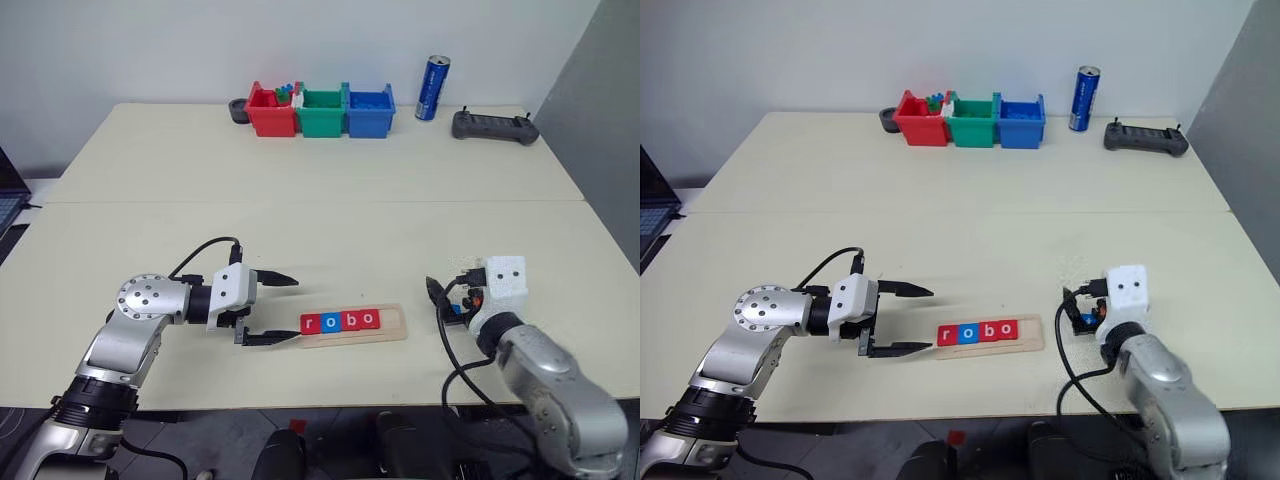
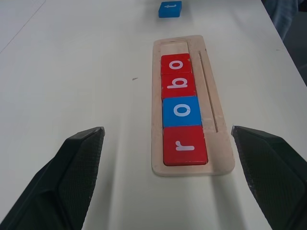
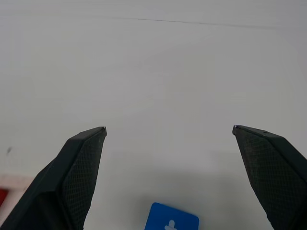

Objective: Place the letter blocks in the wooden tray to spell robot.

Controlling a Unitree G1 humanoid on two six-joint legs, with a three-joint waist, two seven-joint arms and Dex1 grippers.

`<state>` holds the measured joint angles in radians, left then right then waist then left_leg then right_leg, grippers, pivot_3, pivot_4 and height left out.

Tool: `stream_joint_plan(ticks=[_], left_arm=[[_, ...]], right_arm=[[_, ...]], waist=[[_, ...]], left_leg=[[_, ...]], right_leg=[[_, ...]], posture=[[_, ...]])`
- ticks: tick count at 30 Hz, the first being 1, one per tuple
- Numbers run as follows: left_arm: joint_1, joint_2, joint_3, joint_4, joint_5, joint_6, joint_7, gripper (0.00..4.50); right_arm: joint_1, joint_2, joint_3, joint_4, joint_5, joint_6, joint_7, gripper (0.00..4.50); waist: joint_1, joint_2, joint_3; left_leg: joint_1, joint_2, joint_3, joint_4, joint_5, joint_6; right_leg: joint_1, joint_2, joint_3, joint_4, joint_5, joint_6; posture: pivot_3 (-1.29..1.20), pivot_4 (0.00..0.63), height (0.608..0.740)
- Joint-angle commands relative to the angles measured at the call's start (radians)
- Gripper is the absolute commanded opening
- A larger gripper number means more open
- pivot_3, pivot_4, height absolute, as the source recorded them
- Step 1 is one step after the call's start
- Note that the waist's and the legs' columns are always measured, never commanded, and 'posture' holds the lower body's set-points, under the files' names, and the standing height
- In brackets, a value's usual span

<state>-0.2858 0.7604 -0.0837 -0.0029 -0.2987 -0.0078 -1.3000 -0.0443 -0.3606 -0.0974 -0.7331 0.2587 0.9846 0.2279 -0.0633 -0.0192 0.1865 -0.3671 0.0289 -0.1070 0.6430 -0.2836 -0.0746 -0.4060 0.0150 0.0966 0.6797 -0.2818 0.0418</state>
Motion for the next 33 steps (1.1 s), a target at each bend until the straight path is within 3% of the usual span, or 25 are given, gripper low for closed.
stream_joint_plan(ticks=[1,3,8,18,21,28,33], left_arm=[[-0.010,-0.004,0.003,-0.017,-0.002,-0.010,0.002,4.50],[-0.010,-0.005,0.002,-0.018,-0.001,-0.011,0.004,4.50],[-0.004,-0.006,0.005,-0.027,0.000,-0.008,0.008,4.50],[0.004,0.003,0.009,-0.053,-0.012,0.024,0.006,4.50],[0.007,0.011,0.014,-0.055,-0.013,0.024,-0.005,4.50],[0.020,0.051,0.023,-0.036,-0.007,0.003,-0.048,4.50],[0.020,0.053,0.021,-0.035,-0.009,0.002,-0.053,4.50]], right_arm=[[-0.016,-0.191,-0.008,0.065,0.052,-0.117,0.252,4.48],[-0.023,-0.316,-0.008,0.140,0.082,-0.175,0.403,4.48],[-0.061,-0.485,0.035,0.303,0.093,-0.292,0.622,4.48],[-0.161,-0.570,0.208,0.534,-0.008,-0.468,0.823,4.48],[-0.184,-0.559,0.221,0.563,-0.024,-0.484,0.829,3.87],[-0.216,-0.543,0.220,0.529,-0.004,-0.475,0.845,1.43],[-0.264,-0.526,0.255,0.386,0.031,-0.416,0.862,1.45]], waist=[[0.001,0.000,0.000],[0.003,0.000,0.000],[0.002,-0.001,0.001],[0.005,-0.001,0.001],[0.004,-0.001,0.001],[0.005,-0.001,0.001],[0.004,0.000,0.001]], left_leg=[[0.000,0.000,0.000,0.000,0.000,0.000],[0.000,0.000,0.000,0.000,0.000,0.000],[0.000,0.000,0.000,0.001,-0.001,0.001],[0.000,0.000,0.000,0.002,-0.001,0.001],[0.000,0.000,0.000,0.002,-0.001,0.001],[0.000,0.000,0.000,0.002,-0.001,0.001],[0.000,0.000,0.000,0.002,-0.001,0.001]], right_leg=[[0.000,0.000,0.000,0.000,0.000,0.000],[0.000,0.000,0.000,0.000,0.000,0.000],[0.000,0.000,0.000,0.000,0.000,0.000],[0.000,0.000,0.000,0.000,0.002,-0.003],[0.001,0.000,0.000,0.000,0.002,-0.003],[0.000,0.000,0.000,0.001,0.003,-0.004],[0.000,0.000,0.000,0.001,0.003,-0.004]], posture=[[0.00,0.150,0.740],[0.00,0.150,0.740],[0.00,0.150,0.740],[0.00,0.150,0.740],[0.00,0.150,0.740],[0.00,0.150,0.740],[0.00,0.150,0.740]])
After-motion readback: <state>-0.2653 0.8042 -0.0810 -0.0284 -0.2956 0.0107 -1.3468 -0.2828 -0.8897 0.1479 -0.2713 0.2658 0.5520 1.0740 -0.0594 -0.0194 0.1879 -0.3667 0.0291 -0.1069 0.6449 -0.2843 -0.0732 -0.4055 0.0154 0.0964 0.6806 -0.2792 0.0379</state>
